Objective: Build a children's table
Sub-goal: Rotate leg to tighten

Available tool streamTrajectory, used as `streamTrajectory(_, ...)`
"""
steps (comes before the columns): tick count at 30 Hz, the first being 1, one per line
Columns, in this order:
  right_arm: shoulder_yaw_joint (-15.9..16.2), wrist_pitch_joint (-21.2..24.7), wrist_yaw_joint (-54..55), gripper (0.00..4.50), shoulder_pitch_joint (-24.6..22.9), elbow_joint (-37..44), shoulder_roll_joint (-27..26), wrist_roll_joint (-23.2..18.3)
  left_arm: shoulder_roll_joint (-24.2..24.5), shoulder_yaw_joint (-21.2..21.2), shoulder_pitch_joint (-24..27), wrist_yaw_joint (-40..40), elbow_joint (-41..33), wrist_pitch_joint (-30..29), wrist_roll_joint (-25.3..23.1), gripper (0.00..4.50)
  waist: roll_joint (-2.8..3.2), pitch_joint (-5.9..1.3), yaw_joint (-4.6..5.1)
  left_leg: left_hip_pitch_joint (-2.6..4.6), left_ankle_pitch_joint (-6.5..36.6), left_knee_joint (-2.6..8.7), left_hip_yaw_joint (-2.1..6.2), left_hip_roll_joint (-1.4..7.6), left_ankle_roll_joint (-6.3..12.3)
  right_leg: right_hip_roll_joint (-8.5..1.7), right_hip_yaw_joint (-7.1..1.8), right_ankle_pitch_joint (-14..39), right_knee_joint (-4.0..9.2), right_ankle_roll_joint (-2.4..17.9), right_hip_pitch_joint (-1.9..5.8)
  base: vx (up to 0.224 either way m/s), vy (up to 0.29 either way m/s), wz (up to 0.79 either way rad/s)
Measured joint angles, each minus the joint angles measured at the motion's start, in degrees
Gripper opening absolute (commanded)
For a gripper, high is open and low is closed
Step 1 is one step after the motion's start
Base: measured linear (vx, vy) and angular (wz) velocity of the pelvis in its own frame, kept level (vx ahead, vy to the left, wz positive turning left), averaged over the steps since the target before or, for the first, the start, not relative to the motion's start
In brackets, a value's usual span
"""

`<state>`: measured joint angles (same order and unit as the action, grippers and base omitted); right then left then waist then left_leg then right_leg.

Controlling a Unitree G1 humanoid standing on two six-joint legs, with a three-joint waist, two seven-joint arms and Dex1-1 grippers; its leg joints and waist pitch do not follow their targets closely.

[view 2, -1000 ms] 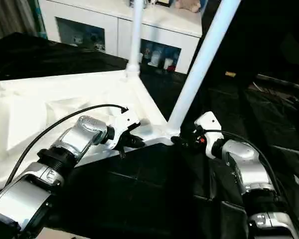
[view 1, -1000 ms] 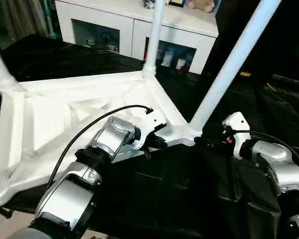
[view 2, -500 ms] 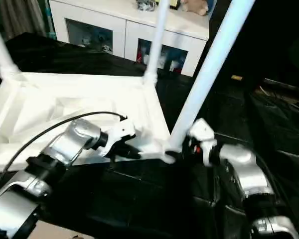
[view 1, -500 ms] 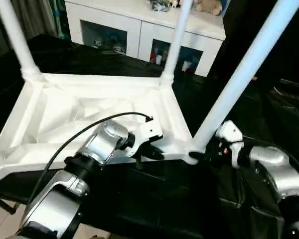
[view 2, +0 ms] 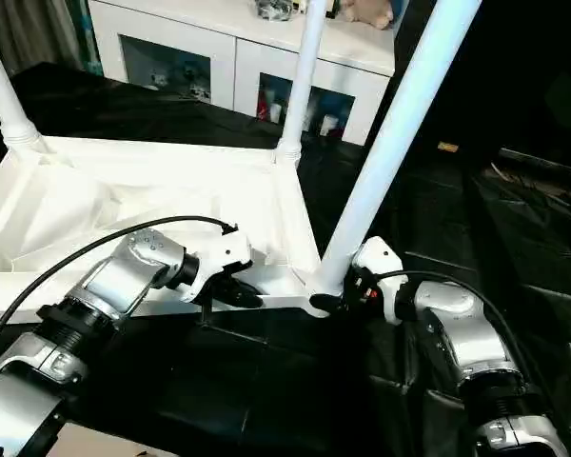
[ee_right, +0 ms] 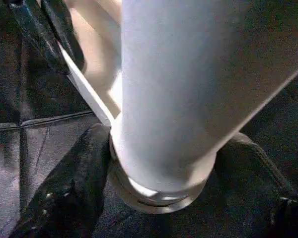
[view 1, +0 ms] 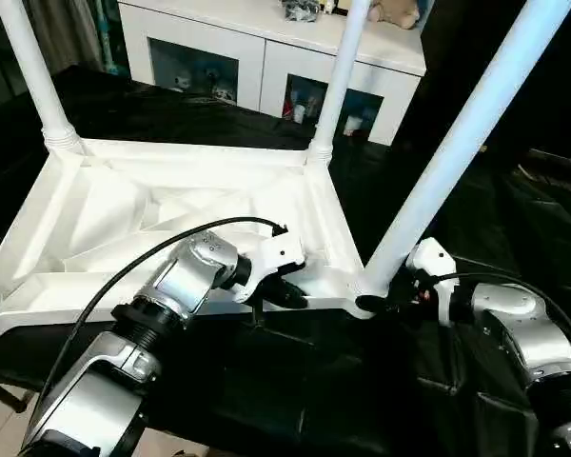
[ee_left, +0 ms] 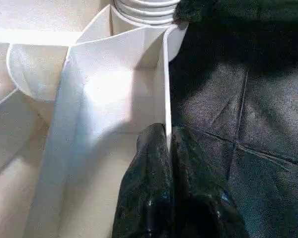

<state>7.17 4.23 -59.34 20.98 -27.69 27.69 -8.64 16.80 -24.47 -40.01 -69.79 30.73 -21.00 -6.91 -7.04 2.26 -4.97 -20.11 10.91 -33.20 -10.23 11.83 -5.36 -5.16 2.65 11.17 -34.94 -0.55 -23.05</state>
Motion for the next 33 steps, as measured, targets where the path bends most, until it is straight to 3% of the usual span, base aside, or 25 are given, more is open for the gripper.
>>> streamTrajectory(5,0.00,0.01,-0.57,2.73,-0.01,-0.03,-0.01,-0.25,0.29,0.00,0.39,-0.02,-0.87,-0.47,0.11,0.00,-0.01,0.00,0.03,-0.01,-0.01,0.00,0.00,0.00,0.01,0.00,0.00,0.00,0.00,0.00,-0.01,0.000,0.000,0.00)
streamTrajectory(14,-1.19,0.06,0.39,2.67,-0.05,-1.62,-1.91,-1.02,-0.02,0.53,0.45,0.24,-0.62,-1.68,0.48,0.00,-0.13,-0.08,0.33,-0.01,0.00,0.00,-0.02,0.01,0.00,0.01,-0.02,-0.01,-0.03,0.01,0.04,0.000,0.000,0.00)
streamTrajectory(20,-6.20,-0.06,16.83,2.66,1.13,-7.16,-9.86,-1.86,-5.29,2.82,-2.65,10.35,6.87,-2.60,-0.26,0.00,-0.16,-0.21,1.00,0.06,-0.02,-0.43,0.02,-0.01,-0.04,-0.03,-0.06,0.04,-0.03,-0.10,0.21,0.000,0.000,0.00)
streamTrajectory(28,-9.27,-1.32,42.21,2.66,4.73,-12.31,-19.51,1.15,-12.13,5.30,-6.89,23.89,18.37,0.06,-0.78,0.00,0.08,-0.49,1.54,0.07,-0.02,-0.48,0.11,-0.11,-0.03,-0.10,-0.06,0.12,0.11,-0.23,0.27,0.000,0.000,0.00)
streamTrajectory(31,-10.47,-1.43,44.34,2.66,5.80,-13.34,-21.22,1.50,-13.02,5.61,-8.29,25.49,21.46,1.49,-0.85,0.00,0.11,-0.53,1.53,0.09,-0.02,-0.47,0.22,-0.14,-0.03,-0.10,-0.03,0.12,0.14,-0.23,0.24,0.000,0.000,0.00)
streamTrajectory(32,-10.61,-1.67,44.32,3.22,5.79,-13.45,-21.42,1.50,-13.11,5.62,-8.53,25.50,22.03,1.78,-0.85,0.00,0.14,-0.54,1.53,0.09,-0.02,-0.46,0.22,-0.17,-0.03,-0.10,-0.06,0.12,0.15,-0.23,0.25,0.000,0.000,0.00)
streamTrajectory(33,-10.63,-1.83,44.29,3.22,5.78,-13.54,-21.51,1.50,-13.21,5.64,-8.66,25.50,22.36,1.99,-0.86,0.00,0.17,-0.56,1.52,0.06,-0.02,-0.46,0.22,-0.18,-0.03,-0.10,-0.07,0.12,0.15,-0.23,0.25,0.000,0.000,0.00)
